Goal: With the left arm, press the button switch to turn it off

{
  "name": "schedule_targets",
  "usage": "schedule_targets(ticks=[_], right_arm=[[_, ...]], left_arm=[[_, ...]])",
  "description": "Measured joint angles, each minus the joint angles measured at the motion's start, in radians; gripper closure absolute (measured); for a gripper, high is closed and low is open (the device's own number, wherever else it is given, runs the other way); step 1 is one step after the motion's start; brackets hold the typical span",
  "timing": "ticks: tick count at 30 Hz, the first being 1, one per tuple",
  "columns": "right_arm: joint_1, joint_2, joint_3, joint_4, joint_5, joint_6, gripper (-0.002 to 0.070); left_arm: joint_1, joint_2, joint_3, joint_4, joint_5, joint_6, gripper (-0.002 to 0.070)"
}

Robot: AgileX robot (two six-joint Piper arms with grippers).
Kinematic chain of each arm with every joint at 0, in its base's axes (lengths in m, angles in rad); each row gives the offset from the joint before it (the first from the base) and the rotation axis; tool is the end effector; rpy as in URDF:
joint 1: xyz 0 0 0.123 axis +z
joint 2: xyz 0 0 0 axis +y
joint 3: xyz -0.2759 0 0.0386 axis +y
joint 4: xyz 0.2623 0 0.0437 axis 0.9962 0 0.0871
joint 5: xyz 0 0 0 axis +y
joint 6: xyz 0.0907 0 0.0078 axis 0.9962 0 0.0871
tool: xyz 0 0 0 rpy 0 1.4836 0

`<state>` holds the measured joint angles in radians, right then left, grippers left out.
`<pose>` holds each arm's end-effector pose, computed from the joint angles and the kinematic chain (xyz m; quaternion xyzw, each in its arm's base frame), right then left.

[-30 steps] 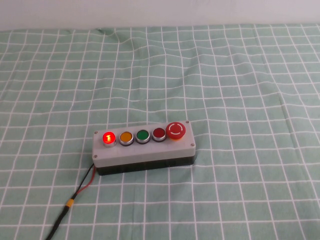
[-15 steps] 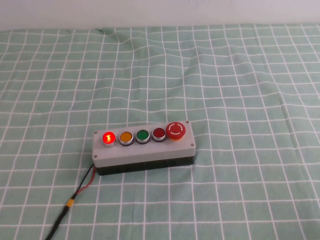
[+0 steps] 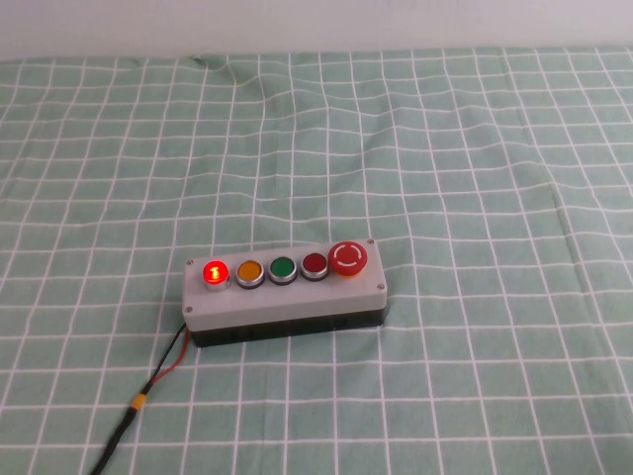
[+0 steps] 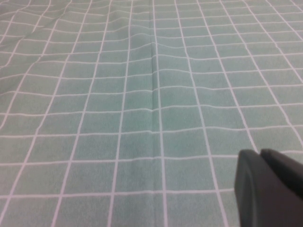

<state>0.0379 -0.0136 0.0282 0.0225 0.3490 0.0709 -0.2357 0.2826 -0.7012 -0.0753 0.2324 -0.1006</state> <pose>0.0740 0.0035 0.1728 0.0193 0.7975 0.0422 0.6015 0.0535 -0.0145 0.4081 0.0256 0.6034 -0.1672 0.7793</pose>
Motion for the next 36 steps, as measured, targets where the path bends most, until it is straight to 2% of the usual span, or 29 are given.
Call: schedule_targets(ticks=[3, 13, 20, 25, 36], right_arm=[[0.000, 0.000, 0.000, 0.000, 0.000, 0.000, 0.0694], [0.000, 0.000, 0.000, 0.000, 0.000, 0.000, 0.0694], [0.000, 0.000, 0.000, 0.000, 0.000, 0.000, 0.0694], [0.000, 0.000, 0.000, 0.000, 0.000, 0.000, 0.0694], [0.000, 0.000, 0.000, 0.000, 0.000, 0.000, 0.0694]], left_arm=[[0.000, 0.100, -0.071, 0.000, 0.093, 0.002, 0.0677], [0.000, 0.299, -0.098, -0.041, 0.097, 0.003, 0.0677], [0.000, 0.529, -0.217, -0.046, 0.410, 0.042, 0.0677], [0.000, 0.723, -0.344, -0.098, 0.605, 0.119, 0.0677], [-0.009, 1.044, -0.445, -0.142, 0.697, 0.168, 0.0677]])
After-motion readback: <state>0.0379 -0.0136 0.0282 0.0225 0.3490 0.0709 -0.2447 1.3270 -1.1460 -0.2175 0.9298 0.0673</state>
